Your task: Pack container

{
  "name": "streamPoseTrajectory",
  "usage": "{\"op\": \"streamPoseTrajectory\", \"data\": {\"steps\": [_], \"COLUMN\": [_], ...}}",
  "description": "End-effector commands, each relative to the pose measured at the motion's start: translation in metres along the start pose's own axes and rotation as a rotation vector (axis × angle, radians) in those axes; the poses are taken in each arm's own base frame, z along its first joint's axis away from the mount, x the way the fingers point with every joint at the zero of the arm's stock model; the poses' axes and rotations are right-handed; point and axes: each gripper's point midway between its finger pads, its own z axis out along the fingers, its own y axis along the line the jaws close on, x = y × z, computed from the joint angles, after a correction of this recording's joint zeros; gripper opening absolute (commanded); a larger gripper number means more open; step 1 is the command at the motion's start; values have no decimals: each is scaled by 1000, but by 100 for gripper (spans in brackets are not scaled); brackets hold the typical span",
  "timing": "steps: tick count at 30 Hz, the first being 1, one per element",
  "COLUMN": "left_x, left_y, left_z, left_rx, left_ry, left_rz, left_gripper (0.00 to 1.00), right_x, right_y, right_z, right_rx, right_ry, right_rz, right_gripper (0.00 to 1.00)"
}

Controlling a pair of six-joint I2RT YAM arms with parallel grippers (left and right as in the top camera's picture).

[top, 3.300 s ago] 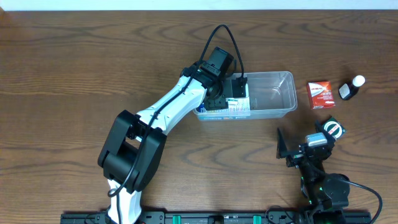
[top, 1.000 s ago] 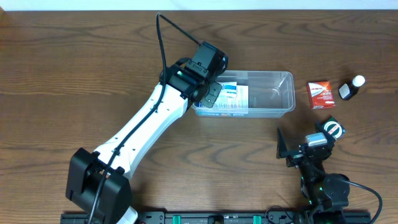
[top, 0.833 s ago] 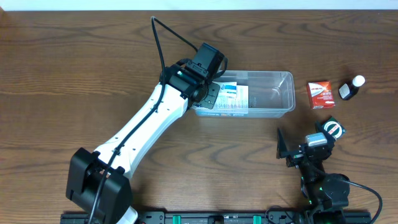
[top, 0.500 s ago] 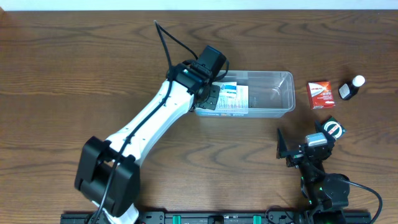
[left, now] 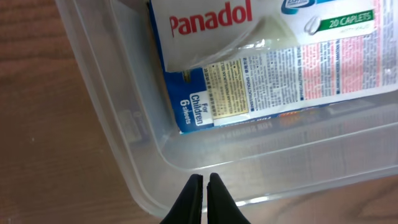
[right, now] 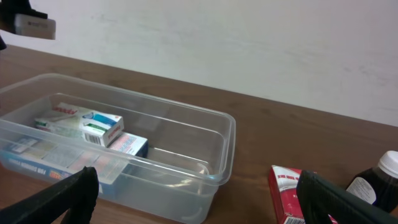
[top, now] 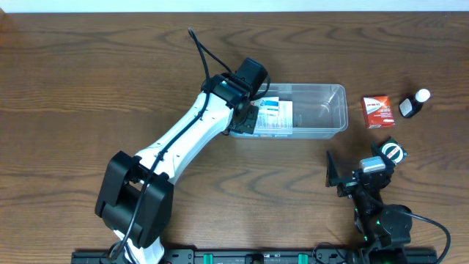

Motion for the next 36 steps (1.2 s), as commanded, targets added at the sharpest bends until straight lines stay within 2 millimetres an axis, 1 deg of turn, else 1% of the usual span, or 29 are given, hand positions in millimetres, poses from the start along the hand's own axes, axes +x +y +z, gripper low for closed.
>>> {"op": "streamPoseTrajectory", "data": {"steps": [1,7,9,11,14,16,17,19,20,21,22,23,24,26,28,29,30,32,36], "left_x": [9,11,7,-1,-19,-38,-47,-63,-72,-77,-79,-80,-80,-76,-69,-65,-59,-45,-24], "left_y": [-6,-13,-14,-13,-11,-2,5,28,49,66,84,102,121,164,199,217,238,266,307], "left_z": [5,4,4,-1,-19,-39,-49,-70,-84,-93,-103,-111,-119,-135,-144,-148,-150,-151,-153], "left_rx": [28,72,77,84,101,104,96,53,10,-21,-51,-82,-112,-160,-195,-212,-235,-266,-312], "left_ry": [44,56,40,13,-53,-134,-174,-260,-317,-354,-383,-406,-426,-456,-470,-475,-474,-454,-432], "left_rz": [-2,-2,-4,-11,-27,-51,-67,-111,-150,-182,-216,-253,-291,-373,-450,-489,-538,-605,-705], "left_gripper": [6,6,6,6,6,6,6,6,6,8,26,50,60,63,92,98,98,98,98], "right_x": [1,1,2,1,2,2,2,2,2,2,2,2,1,2,2,2,2,1,2], "right_y": [-3,-3,-3,-3,-3,-3,-3,-3,-3,-3,-3,-3,-3,-3,-3,-3,-3,-3,-3], "right_z": [0,0,0,0,0,0,0,0,0,0,0,0,0,0,0,0,0,0,0], "right_rx": [11,11,12,11,12,12,12,12,12,12,12,12,11,12,12,12,12,11,12], "right_ry": [3,3,3,3,3,3,3,3,3,3,3,3,3,3,3,3,3,3,4], "right_rz": [-12,-12,-12,-12,-12,-12,-12,-12,-12,-12,-12,-12,-12,-12,-12,-12,-12,-12,-12], "right_gripper": [99,99,99,99,99,99,99,99,99,99,99,99,99,99,99,99,99,99,99]}}
